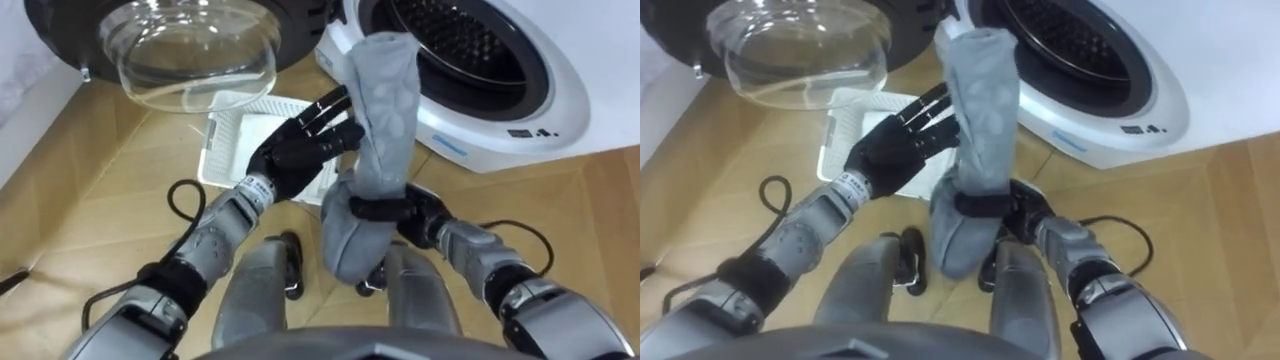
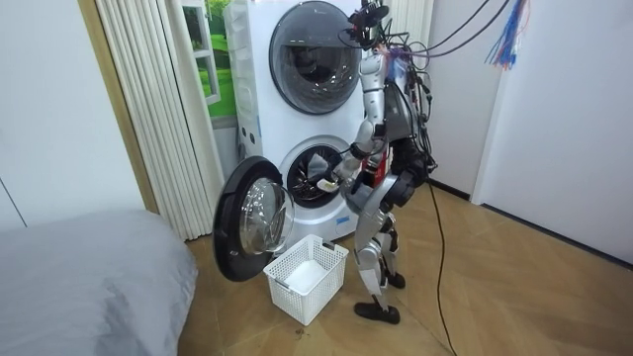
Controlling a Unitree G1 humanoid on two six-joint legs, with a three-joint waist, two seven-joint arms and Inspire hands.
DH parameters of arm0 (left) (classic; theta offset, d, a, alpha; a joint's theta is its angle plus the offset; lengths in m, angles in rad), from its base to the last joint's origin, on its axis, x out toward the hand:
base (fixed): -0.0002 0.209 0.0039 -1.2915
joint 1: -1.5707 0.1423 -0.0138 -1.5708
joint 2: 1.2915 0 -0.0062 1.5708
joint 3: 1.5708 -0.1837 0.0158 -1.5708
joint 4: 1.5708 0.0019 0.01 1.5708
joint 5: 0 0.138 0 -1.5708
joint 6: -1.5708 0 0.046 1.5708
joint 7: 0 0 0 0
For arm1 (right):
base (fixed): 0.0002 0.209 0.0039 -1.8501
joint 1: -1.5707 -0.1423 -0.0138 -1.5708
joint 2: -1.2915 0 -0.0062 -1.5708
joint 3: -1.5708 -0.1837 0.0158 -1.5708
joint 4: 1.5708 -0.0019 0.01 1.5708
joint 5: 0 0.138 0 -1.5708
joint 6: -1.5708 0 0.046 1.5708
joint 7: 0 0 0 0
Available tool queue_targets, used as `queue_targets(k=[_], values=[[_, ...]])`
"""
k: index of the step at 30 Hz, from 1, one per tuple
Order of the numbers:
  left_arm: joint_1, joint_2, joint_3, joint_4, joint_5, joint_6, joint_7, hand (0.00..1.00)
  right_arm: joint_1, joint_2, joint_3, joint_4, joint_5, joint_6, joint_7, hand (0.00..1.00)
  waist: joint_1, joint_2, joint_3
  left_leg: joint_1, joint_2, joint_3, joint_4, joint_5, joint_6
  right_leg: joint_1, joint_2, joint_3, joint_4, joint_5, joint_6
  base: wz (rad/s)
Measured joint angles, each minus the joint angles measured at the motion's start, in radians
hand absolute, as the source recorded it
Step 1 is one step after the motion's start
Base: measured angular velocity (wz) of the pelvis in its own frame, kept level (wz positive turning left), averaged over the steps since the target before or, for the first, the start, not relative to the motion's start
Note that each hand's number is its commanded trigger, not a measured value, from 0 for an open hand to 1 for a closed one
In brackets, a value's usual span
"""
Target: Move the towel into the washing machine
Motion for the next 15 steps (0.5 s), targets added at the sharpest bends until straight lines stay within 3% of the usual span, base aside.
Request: queue_targets(k=[2,5,10,15], values=[[0.012,0.002,0.051,0.026,0.221,-0.011,0.076,0.0,-0.001,-0.028,-0.018,0.001,0.002,0.02,-0.016,1.0,0.017,0.01,0.0044,-0.01,-0.01,-0.007,-0.005,0.008,0.004,-0.006,-0.014,-0.02,0.001,-0.005,-0.001,0.21],[0.016,0.013,0.079,0.116,0.413,-0.017,0.175,0.0,-0.03,-0.05,-0.04,0.061,0.04,0.033,-0.031,1.0,0.045,0.022,0.0054,-0.013,-0.015,-0.012,-0.011,0.011,0.003,-0.009,-0.017,-0.025,0.002,-0.006,0.0,0.09],[0.04,0.018,0.125,0.181,0.553,-0.015,0.282,0.0,-0.056,-0.105,-0.118,0.13,0.124,0.065,-0.038,1.0,0.059,0.025,0.0058,-0.015,-0.062,-0.039,-0.059,0.055,0.012,-0.01,-0.064,-0.056,0.005,-0.011,0.009,0.36],[0.035,0.015,0.158,0.196,0.613,-0.016,0.321,0.0,-0.116,-0.124,-0.194,0.189,0.226,0.079,-0.066,1.0,0.062,0.015,0.0082,-0.016,-0.071,-0.041,-0.063,0.065,0.021,-0.008,-0.082,-0.066,0.006,-0.013,0.014,0.12]])
